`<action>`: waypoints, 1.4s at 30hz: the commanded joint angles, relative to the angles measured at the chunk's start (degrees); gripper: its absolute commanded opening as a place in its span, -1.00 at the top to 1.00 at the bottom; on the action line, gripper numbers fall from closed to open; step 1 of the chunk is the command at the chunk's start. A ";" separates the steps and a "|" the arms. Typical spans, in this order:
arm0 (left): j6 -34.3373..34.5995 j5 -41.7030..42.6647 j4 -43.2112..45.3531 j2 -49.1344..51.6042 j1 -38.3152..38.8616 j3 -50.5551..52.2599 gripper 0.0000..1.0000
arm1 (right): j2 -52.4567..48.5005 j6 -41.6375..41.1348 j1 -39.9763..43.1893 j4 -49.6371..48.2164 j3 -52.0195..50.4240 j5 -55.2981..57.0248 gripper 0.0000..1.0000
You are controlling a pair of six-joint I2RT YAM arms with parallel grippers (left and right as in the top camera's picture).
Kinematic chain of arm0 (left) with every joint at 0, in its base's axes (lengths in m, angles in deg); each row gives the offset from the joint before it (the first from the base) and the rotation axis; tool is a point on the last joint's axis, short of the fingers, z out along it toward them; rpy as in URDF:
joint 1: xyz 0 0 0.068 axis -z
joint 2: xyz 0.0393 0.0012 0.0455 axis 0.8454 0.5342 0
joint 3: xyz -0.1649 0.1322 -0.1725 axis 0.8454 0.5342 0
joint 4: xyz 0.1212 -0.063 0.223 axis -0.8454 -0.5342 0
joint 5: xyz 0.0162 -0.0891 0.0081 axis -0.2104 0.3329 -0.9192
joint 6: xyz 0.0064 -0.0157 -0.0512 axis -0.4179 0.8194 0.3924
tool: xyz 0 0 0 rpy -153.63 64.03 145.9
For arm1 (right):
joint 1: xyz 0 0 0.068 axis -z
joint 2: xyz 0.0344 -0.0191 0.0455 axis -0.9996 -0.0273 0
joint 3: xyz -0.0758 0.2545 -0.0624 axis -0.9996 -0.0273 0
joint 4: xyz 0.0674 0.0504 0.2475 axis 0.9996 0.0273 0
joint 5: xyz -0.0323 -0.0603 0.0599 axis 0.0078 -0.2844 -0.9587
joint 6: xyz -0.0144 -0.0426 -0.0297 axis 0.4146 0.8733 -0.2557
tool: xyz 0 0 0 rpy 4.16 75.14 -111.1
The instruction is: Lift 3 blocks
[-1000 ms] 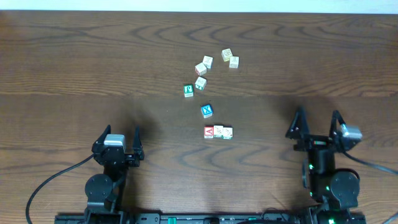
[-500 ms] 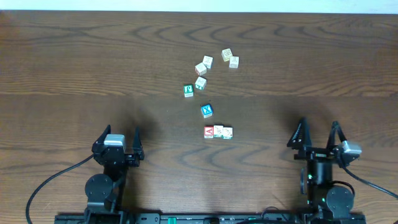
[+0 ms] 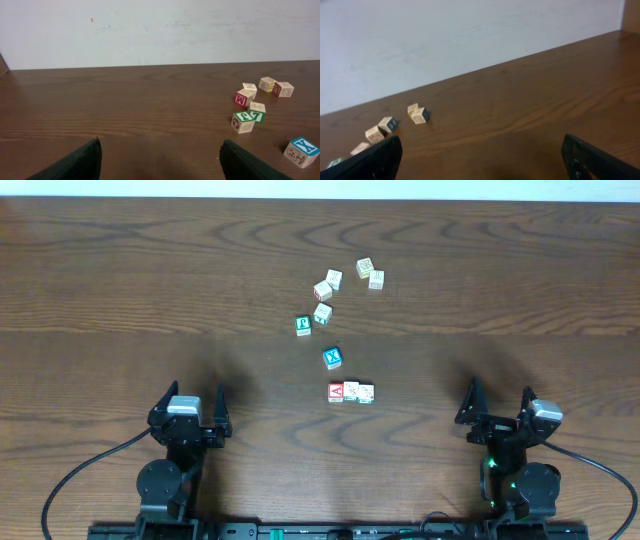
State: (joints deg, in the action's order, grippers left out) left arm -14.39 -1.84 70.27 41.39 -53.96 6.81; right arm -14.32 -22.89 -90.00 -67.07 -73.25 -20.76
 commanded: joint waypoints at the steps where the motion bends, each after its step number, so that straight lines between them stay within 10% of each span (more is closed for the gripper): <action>1: 0.70 -0.55 -2.73 -0.35 -0.35 0.50 -0.52 | 0.39 3.54 0.79 0.72 -0.11 -1.73 -0.98; 42: 0.70 -0.55 -2.73 -0.35 -0.35 0.50 -0.52 | 0.33 3.54 0.76 0.37 -0.11 -2.73 -0.98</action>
State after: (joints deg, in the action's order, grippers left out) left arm -14.39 -1.84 70.27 41.39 -53.96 6.81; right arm -14.32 -20.24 -90.00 -66.96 -73.25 -23.04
